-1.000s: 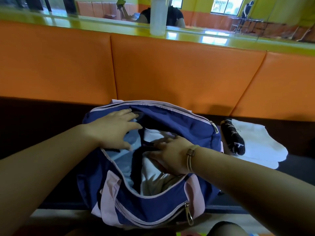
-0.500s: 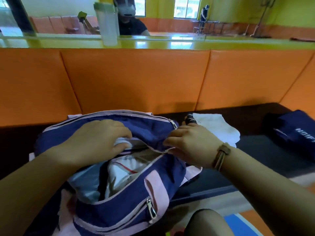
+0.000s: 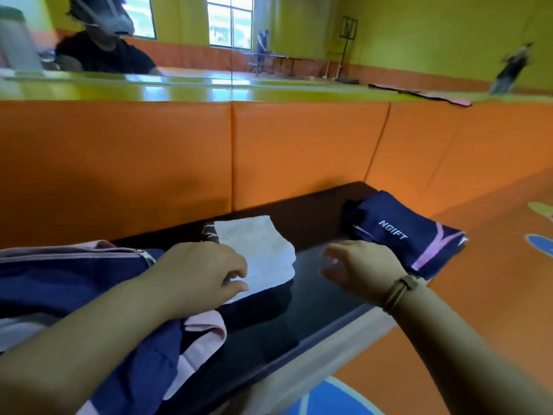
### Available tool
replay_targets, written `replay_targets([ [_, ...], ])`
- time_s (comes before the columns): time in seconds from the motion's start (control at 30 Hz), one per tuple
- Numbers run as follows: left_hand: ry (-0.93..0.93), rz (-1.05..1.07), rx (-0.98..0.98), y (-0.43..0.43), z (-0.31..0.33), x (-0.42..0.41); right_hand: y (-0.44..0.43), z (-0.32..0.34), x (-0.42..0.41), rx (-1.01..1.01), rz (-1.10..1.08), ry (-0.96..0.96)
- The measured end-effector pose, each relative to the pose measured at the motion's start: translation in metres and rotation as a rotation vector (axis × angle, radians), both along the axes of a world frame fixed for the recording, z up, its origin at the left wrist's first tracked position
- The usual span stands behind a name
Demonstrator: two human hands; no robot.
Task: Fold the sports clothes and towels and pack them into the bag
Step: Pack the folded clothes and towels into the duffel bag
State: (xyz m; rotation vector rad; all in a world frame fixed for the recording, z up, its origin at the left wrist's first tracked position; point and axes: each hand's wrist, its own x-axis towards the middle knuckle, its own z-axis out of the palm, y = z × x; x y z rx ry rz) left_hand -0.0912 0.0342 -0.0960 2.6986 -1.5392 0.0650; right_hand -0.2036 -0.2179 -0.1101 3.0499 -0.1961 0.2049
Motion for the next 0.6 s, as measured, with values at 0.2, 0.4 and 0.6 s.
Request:
replay_targets([
  [0.2, 0.138, 0.002, 0.017, -0.11, -0.023, 0.03, -0.097, -0.028, -0.001, -0.011, -0.324, -0.01],
  [0.4, 0.08, 0.078, 0.194, -0.18, -0.073, 0.063, -0.171, -0.055, 0.027, -0.04, -0.513, -0.033],
  [0.6, 0.084, 0.184, 0.332, -0.199, -0.111, 0.092, -0.22, -0.091, 0.067, 0.064, -0.681, 0.11],
])
